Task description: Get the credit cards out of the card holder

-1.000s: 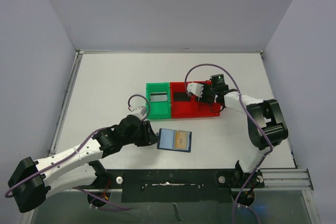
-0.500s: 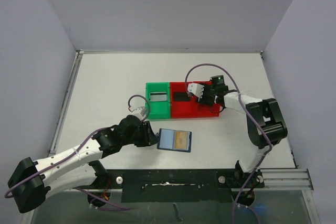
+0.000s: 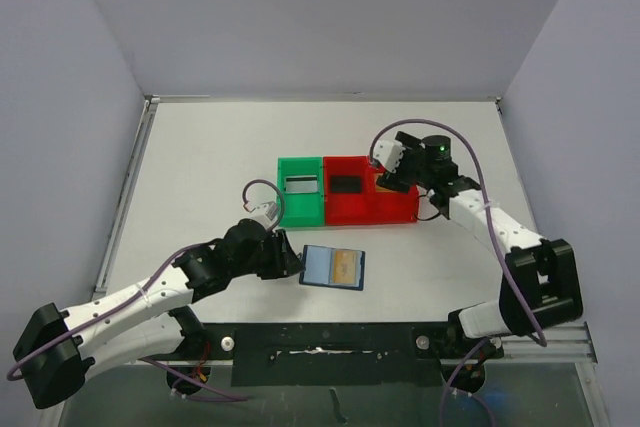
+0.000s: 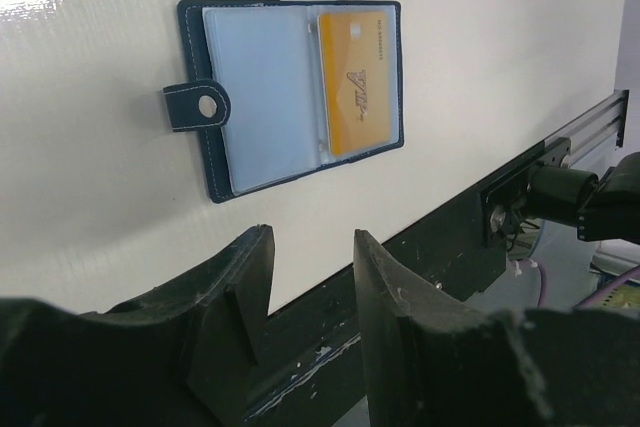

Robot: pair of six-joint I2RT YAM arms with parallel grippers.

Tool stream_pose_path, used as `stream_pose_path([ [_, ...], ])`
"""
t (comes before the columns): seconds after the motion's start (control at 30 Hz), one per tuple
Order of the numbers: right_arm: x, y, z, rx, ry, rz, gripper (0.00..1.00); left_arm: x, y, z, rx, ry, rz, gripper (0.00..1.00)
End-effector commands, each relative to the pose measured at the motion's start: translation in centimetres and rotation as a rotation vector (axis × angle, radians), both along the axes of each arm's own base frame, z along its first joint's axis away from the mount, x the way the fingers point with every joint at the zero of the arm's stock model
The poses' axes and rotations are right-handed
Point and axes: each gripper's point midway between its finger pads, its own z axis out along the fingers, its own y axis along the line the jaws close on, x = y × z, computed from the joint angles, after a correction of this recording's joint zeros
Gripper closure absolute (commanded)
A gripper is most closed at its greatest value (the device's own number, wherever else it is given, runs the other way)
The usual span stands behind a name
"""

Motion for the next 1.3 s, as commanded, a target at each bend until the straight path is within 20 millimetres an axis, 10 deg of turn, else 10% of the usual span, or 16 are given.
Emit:
stream_pose_path([
  [0.0,-1.8,-0.3,6.3,0.163,-0.122,-0.063,0.20,2.0,-1.6,4.5,-0.111,-0.101,0.030,0.63],
  [0.13,-4.6,-0.9,10.3,0.360,-0.214,-0.145,0.11,2.7,-1.7,5.2,-0.119,-0.128,0.047,0.63],
  [0.43,-11.0,0.5,12.2,0.686,-0.112,-0.147,0.02,3.4,-2.1,6.1,-0.135,-0.164,0.044,0.59],
  [0.77,-14.7,3.6,10.6,1.065,0.161,-0.141,0.02,3.6,-1.9,6.5,-0.131,-0.169,0.059,0.47],
  [1.03,-13.9,-0.2,5.5,1.103,0.479,-0.770,0.02,3.8,-1.8,6.3,-0.122,-0.174,0.070,0.42],
  [1.27,-17.4,4.5,5.0,1.571,0.764,-0.584,0.02,4.6,-2.5,6.8,-0.142,-0.185,0.080,0.41],
])
